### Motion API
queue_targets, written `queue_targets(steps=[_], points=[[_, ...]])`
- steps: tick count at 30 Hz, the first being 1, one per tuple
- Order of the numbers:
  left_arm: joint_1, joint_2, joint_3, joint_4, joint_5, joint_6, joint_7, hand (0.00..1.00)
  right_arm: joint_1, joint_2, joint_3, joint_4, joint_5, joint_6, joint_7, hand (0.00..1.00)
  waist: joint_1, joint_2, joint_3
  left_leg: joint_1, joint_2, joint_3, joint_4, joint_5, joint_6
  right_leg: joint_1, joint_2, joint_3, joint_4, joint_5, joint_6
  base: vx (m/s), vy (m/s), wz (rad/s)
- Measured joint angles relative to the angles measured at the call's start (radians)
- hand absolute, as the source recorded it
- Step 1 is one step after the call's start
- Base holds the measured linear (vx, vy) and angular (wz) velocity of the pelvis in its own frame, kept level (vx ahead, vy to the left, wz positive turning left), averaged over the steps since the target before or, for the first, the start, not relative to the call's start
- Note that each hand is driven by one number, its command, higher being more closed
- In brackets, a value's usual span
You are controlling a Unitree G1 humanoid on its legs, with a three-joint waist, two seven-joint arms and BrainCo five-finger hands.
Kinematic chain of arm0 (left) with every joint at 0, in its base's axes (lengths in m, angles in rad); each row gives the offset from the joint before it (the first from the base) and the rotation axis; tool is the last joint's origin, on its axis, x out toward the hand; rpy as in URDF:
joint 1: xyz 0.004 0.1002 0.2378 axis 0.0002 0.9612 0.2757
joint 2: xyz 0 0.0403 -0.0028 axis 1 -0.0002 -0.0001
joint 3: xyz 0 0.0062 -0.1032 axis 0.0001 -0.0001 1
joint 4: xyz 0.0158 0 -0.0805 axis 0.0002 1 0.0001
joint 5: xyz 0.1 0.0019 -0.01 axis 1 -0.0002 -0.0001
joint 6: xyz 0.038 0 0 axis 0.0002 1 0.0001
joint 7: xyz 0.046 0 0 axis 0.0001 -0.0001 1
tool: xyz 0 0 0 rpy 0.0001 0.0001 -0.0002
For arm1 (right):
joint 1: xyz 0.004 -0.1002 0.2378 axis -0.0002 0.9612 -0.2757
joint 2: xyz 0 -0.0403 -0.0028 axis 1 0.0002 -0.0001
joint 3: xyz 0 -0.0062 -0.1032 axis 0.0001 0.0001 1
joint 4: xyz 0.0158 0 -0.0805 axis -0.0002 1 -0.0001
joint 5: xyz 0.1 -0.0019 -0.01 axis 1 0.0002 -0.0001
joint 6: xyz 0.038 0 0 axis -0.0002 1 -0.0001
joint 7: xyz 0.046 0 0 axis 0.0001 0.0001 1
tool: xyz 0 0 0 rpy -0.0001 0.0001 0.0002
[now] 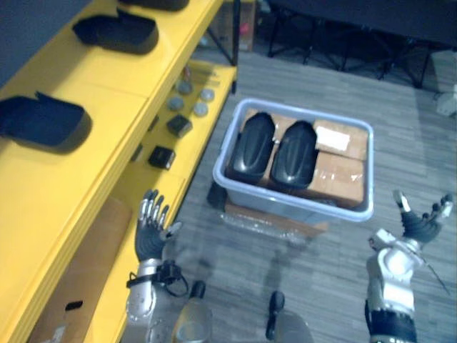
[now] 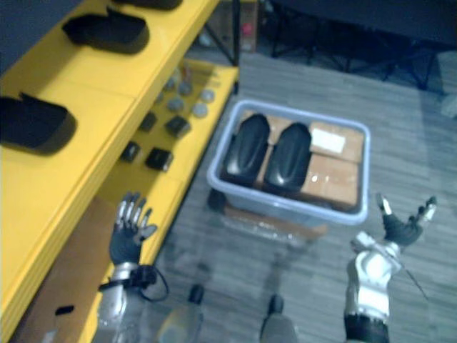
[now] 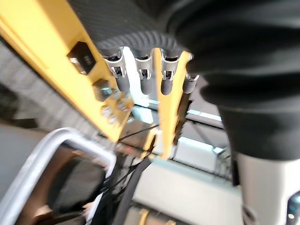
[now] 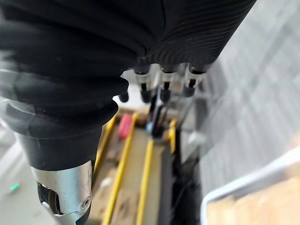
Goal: Walk over and take plastic housings, then place them on the shelf
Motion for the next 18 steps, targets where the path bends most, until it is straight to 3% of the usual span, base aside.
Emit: queue_targets(steps=[7,12,14,15,18], points=[[-0.064,0.022,-0.098,0.13,0.009,0.003,0.007,0.0,-0.384,-0.266,0.091,0.377,0.055,-0.063,-0.014,0.0,0.019,0.069,0.058,-0.085,-0.026,-0.002,0.004,0.051,0.0,-0.059,-0.029,-0.027,-0.001,0.025,0.011,-0.03,0.039,0.19],[-0.072,0.021,-0.169,0.251,0.009,0.003,0.023,0.0,-0.543,-0.398,0.16,0.582,0.144,-0.072,0.012,0.0,0.039,0.112,0.082,-0.1,-0.038,-0.009,0.004,0.062,0.003,-0.077,-0.043,-0.027,0.029,0.024,0.011,0.0,0.033,0.15],[-0.071,0.022,-0.178,0.261,-0.001,-0.003,0.027,0.0,-0.614,-0.446,0.199,0.637,0.164,-0.07,0.034,0.0,0.044,0.13,0.087,-0.127,-0.043,-0.011,0.002,0.073,0.005,-0.109,-0.048,-0.027,0.042,0.021,0.007,-0.05,0.008,0.07],[-0.077,0.02,-0.188,0.276,-0.002,-0.008,0.028,0.0,-0.666,-0.485,0.227,0.669,0.17,-0.056,0.058,0.0,0.046,0.151,0.1,-0.142,-0.047,-0.014,0.001,0.081,0.004,-0.123,-0.051,-0.028,0.046,0.02,0.006,-0.07,0.008,0.08],[-0.083,0.019,-0.195,0.304,-0.01,-0.011,0.039,0.0,-0.724,-0.525,0.288,0.727,0.189,-0.011,0.122,0.0,0.049,0.179,0.109,-0.155,-0.049,-0.014,-0.009,0.099,0.005,-0.147,-0.057,-0.028,0.062,0.014,0.006,-0.07,-0.004,0.02]])
